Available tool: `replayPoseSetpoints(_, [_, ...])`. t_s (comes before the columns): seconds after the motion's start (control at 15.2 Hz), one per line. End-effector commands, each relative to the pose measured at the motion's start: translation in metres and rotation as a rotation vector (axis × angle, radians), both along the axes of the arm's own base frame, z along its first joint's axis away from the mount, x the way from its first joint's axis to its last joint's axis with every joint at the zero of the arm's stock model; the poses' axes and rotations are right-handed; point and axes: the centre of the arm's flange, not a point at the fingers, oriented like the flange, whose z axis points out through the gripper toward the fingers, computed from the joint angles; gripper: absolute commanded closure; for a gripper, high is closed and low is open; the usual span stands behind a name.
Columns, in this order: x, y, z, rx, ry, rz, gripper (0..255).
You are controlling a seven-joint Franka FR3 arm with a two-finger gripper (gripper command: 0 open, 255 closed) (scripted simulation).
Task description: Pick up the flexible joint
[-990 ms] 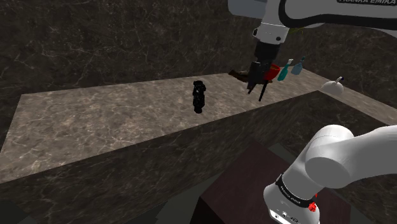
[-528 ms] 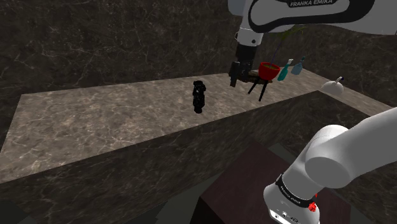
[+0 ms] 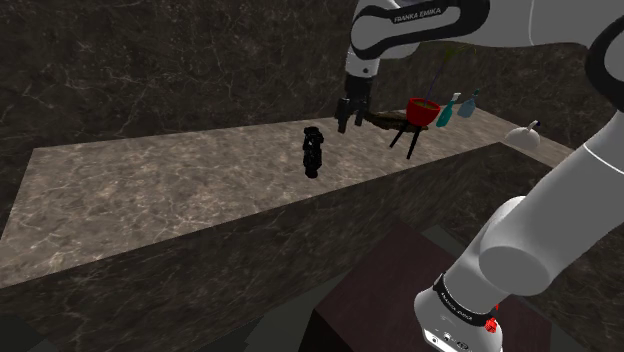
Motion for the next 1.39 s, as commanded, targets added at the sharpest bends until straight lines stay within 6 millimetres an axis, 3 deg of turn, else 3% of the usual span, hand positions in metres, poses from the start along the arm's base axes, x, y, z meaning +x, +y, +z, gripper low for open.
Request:
replayPoseSetpoints(0.0, [0.026, -0.006, -0.011, 0.0, 0.002, -0.002, 0])
replayPoseSetpoints(1.06, [0.214, -0.063, -0.098, 0.003, 0.025, -0.023, 0])
replayPoseSetpoints(1.32, [0.216, -0.064, -0.115, 0.003, 0.025, -0.023, 0])
